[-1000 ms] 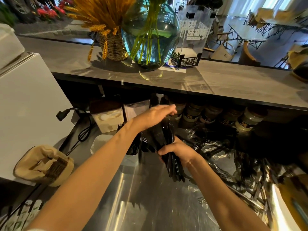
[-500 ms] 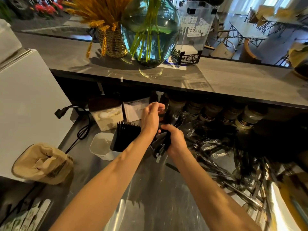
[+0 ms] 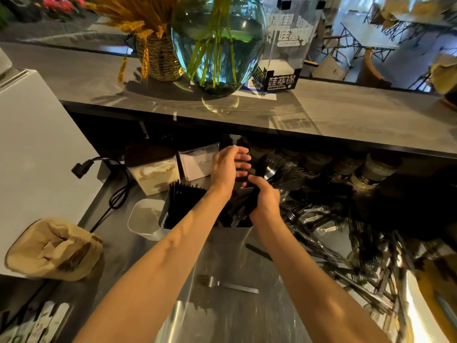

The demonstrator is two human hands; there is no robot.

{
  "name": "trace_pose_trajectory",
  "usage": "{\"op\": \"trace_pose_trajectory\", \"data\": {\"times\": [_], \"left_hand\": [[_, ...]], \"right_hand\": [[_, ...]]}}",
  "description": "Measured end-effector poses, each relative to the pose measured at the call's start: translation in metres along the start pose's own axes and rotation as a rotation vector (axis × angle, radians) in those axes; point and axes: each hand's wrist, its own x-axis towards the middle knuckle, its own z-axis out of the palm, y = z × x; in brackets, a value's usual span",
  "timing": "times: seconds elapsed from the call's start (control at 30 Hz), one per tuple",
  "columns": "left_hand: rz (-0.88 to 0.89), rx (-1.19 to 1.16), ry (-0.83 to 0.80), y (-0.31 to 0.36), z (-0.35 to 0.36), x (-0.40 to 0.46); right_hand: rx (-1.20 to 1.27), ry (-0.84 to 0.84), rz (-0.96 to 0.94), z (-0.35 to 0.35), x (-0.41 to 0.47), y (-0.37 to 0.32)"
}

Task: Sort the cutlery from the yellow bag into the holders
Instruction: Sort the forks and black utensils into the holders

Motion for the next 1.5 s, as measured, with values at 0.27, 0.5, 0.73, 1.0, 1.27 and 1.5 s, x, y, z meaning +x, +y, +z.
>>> {"op": "trace_pose_trajectory", "data": {"times": [0.27, 0.5, 0.73, 1.0, 1.27, 1.5], "left_hand": [[-0.322, 0.042, -0.205, -0.017, 0.001, -0.017], [-0.273, -0.067, -0.056, -0.027, 0.017, -0.035], [-0.048, 0.033, 0.038, -0.034, 0.019, -0.053], [-0.204, -0.052, 0.018, -0.030, 0.010, -0.049], [-0.060, 0.019, 0.078, -0.017, -0.042, -0.024], [-0.042, -0.055, 0.108, -0.017, -0.061, -0.015]], "right_hand": [[-0.029, 0.079, -0.147, 0.000, 0.025, -0.019], [0.017, 0.140, -0.192, 0.003, 0.025, -0.013], [0.158, -0.070, -0.115, -0.001, 0.017, -0.007], [-0.001, -0.164, -0.059, -0.007, 0.012, -0.012], [-0.113, -0.032, -0.291, 0.004, 0.019, -0.014], [-0.494, -0.148, -0.488, 0.003, 0.026, 0.031]]}}
